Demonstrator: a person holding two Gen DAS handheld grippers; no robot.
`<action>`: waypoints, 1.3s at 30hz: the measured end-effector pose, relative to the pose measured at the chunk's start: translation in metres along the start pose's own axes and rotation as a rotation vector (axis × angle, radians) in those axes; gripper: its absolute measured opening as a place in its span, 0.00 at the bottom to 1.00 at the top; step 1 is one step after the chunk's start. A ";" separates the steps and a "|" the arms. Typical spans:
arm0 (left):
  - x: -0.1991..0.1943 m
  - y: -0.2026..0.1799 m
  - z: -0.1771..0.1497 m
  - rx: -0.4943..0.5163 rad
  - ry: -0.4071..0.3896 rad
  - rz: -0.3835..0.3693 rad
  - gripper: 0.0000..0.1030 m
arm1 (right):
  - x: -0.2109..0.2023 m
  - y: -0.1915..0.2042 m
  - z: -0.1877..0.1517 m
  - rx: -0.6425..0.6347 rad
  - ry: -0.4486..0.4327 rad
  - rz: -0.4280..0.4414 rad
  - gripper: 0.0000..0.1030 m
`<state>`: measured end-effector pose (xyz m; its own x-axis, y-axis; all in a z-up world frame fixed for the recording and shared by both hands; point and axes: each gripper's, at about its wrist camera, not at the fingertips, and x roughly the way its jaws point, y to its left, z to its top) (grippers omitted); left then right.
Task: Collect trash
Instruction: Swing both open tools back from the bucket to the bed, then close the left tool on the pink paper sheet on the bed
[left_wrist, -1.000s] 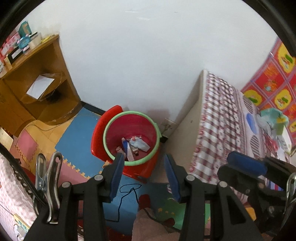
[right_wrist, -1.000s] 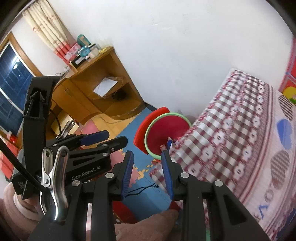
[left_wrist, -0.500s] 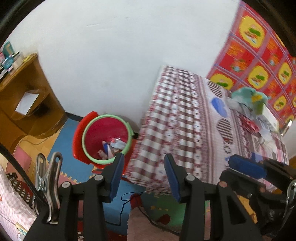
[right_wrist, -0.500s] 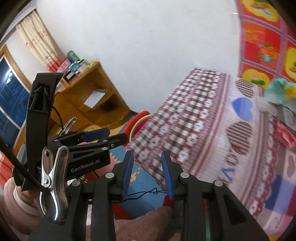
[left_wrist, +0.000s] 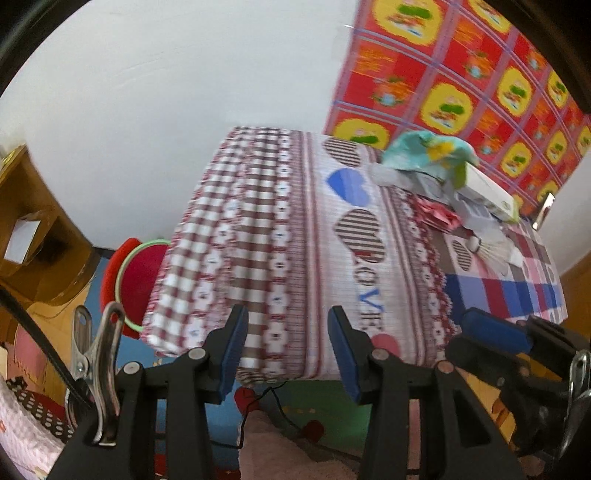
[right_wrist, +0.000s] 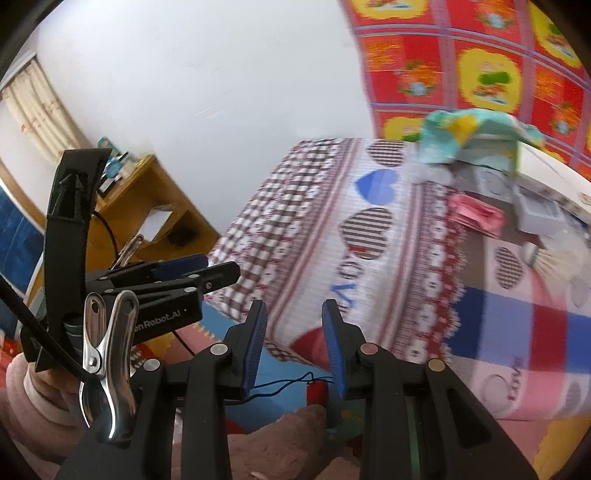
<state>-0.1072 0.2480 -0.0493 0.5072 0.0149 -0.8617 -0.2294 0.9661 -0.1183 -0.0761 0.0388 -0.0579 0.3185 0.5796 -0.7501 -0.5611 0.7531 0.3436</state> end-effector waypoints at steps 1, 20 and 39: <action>0.001 -0.007 0.001 0.008 0.000 -0.006 0.46 | -0.005 -0.007 -0.001 0.012 -0.006 -0.008 0.31; 0.039 -0.120 0.057 0.191 0.018 -0.165 0.46 | -0.043 -0.109 0.005 0.224 -0.078 -0.190 0.31; 0.121 -0.185 0.124 0.290 0.091 -0.268 0.61 | -0.038 -0.200 0.008 0.406 -0.067 -0.309 0.35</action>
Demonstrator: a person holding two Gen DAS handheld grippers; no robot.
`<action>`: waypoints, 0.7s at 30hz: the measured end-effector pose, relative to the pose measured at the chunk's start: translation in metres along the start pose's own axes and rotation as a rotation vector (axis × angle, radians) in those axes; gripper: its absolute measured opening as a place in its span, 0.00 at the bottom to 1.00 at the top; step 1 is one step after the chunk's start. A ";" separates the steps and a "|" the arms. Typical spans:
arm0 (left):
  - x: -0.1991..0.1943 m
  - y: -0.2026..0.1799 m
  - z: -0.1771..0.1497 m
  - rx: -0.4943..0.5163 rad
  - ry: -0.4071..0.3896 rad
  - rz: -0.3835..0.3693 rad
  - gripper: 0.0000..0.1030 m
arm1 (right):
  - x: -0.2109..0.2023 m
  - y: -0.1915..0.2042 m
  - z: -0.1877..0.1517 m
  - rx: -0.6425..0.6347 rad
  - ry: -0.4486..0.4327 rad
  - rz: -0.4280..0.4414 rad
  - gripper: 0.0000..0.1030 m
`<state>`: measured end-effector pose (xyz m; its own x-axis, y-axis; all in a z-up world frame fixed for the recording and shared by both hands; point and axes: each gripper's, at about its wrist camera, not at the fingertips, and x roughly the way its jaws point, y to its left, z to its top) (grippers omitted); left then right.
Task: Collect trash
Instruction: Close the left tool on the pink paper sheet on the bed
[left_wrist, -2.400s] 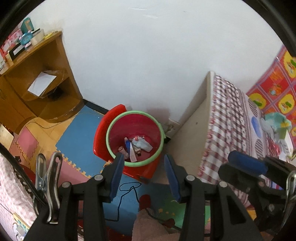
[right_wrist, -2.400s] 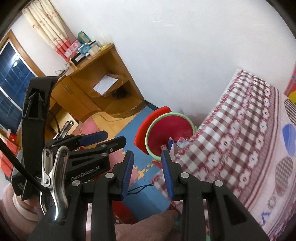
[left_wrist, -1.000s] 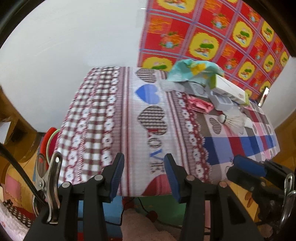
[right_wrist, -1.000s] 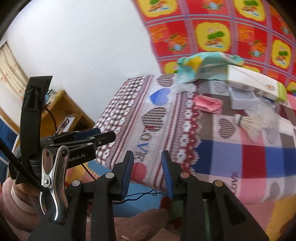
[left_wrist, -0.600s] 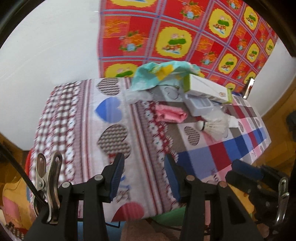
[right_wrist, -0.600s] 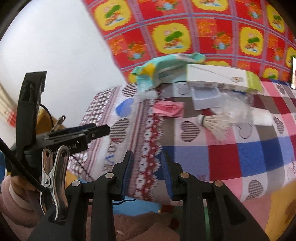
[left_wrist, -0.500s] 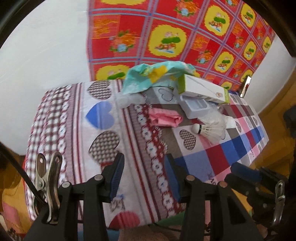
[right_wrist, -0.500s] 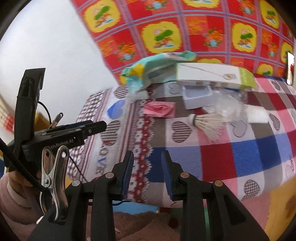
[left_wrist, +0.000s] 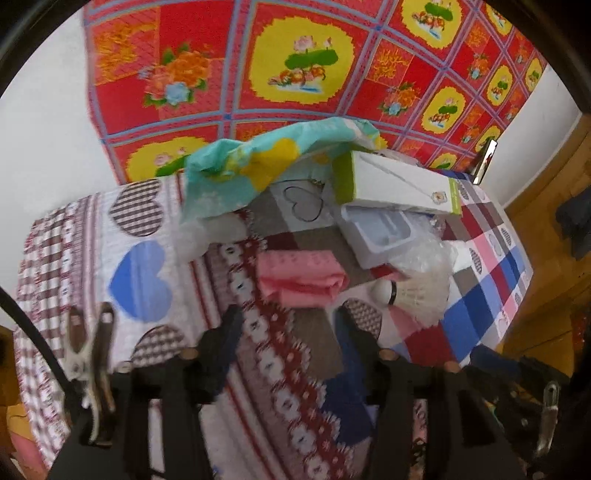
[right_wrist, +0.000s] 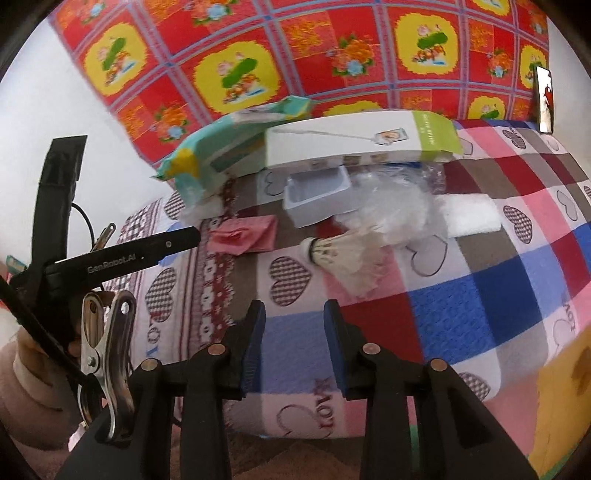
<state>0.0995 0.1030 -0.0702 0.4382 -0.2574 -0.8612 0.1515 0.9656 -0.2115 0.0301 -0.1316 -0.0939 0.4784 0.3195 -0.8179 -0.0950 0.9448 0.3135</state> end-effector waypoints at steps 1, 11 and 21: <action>0.007 -0.001 0.004 -0.003 0.000 0.001 0.61 | 0.002 -0.005 0.003 0.005 0.004 0.001 0.36; 0.068 -0.015 0.027 -0.036 0.068 0.075 0.62 | 0.026 -0.045 0.021 0.016 0.056 0.028 0.39; 0.102 -0.023 0.033 -0.035 0.112 0.140 0.66 | 0.050 -0.066 0.031 0.026 0.106 0.113 0.40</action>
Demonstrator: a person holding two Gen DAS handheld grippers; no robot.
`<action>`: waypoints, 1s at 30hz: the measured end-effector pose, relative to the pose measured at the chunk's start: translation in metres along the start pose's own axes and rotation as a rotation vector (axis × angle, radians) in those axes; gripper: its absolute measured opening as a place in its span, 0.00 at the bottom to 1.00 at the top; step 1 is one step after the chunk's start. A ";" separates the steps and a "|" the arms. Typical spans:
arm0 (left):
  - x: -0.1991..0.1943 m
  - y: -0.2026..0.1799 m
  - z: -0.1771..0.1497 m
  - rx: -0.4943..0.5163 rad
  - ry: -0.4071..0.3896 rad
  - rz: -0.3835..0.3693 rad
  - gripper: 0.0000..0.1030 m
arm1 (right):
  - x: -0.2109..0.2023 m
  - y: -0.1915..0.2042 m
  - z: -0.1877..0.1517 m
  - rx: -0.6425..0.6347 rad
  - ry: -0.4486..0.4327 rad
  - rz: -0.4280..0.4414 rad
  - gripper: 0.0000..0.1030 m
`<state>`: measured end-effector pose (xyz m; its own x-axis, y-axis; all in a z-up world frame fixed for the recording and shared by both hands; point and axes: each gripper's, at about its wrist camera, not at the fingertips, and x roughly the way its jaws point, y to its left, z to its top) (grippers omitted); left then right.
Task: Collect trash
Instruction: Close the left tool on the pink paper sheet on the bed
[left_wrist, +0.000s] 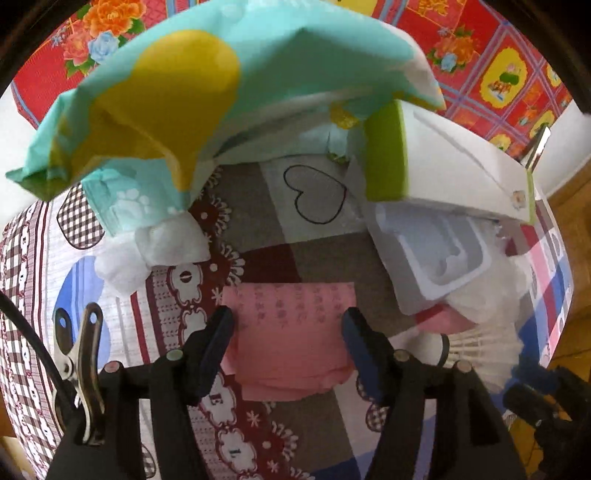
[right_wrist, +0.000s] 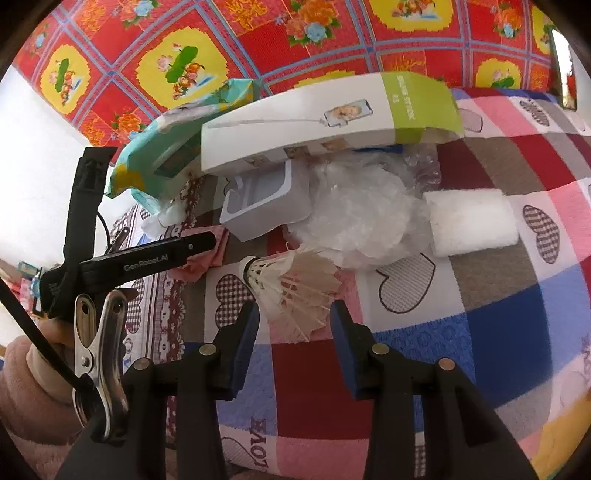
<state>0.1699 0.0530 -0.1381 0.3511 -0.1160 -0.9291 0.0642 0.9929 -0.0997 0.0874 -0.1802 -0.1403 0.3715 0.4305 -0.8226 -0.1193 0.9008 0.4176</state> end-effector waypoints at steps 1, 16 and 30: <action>0.001 0.000 0.001 -0.003 0.002 -0.001 0.66 | 0.002 -0.001 0.001 -0.001 0.006 0.009 0.40; 0.026 -0.041 0.005 0.080 0.012 0.102 0.80 | 0.012 -0.005 -0.002 -0.023 0.069 0.089 0.40; 0.013 -0.042 -0.015 0.066 -0.018 0.069 0.71 | 0.019 0.007 0.000 -0.039 0.050 0.088 0.30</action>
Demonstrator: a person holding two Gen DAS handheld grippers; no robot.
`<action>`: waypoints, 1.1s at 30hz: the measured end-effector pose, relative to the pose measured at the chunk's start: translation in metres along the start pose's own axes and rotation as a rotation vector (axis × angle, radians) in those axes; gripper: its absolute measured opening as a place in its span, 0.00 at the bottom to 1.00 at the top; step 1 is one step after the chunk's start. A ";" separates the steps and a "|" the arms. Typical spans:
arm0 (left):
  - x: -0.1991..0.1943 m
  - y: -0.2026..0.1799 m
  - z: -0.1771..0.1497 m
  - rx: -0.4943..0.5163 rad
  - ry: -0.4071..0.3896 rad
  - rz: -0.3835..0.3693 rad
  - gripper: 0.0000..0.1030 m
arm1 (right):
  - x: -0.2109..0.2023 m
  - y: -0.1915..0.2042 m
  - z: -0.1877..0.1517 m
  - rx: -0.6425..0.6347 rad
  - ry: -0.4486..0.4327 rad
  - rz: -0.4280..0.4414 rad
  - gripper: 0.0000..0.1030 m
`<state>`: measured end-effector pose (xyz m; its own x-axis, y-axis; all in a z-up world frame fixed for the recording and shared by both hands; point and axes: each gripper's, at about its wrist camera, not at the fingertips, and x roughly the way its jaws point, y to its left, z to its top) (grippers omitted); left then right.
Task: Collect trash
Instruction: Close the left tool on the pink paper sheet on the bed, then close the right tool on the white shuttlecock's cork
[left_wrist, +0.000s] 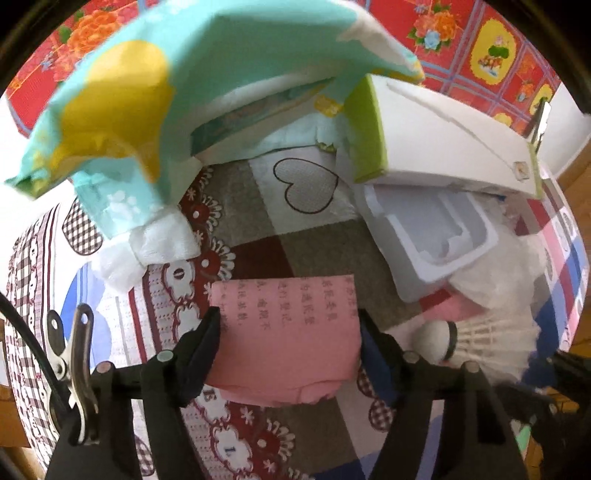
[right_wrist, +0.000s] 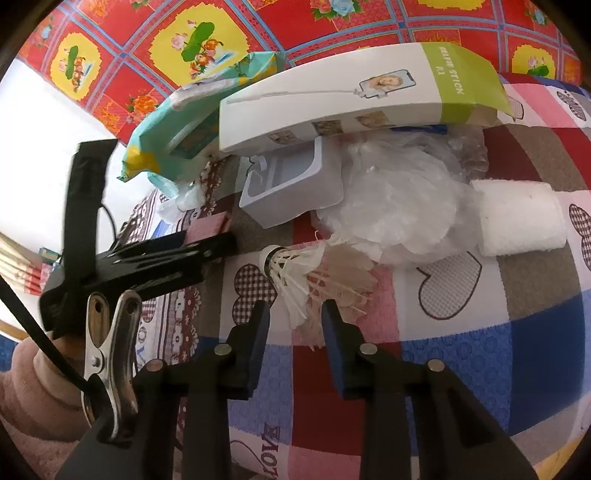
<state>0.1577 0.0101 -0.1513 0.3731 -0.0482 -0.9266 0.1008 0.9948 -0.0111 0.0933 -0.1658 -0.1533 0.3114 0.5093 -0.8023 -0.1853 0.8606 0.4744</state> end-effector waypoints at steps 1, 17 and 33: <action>-0.002 0.002 -0.003 -0.007 0.002 -0.006 0.71 | 0.001 0.002 0.000 -0.004 0.000 -0.005 0.30; -0.036 0.034 -0.029 -0.044 -0.042 -0.050 0.71 | 0.019 0.020 0.000 -0.021 -0.033 -0.120 0.25; -0.075 0.081 -0.051 -0.067 -0.092 -0.059 0.71 | 0.003 0.055 -0.009 -0.028 -0.126 -0.119 0.04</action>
<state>0.0903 0.0985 -0.1018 0.4520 -0.1122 -0.8850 0.0644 0.9936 -0.0931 0.0752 -0.1165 -0.1330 0.4466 0.4013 -0.7997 -0.1655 0.9154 0.3669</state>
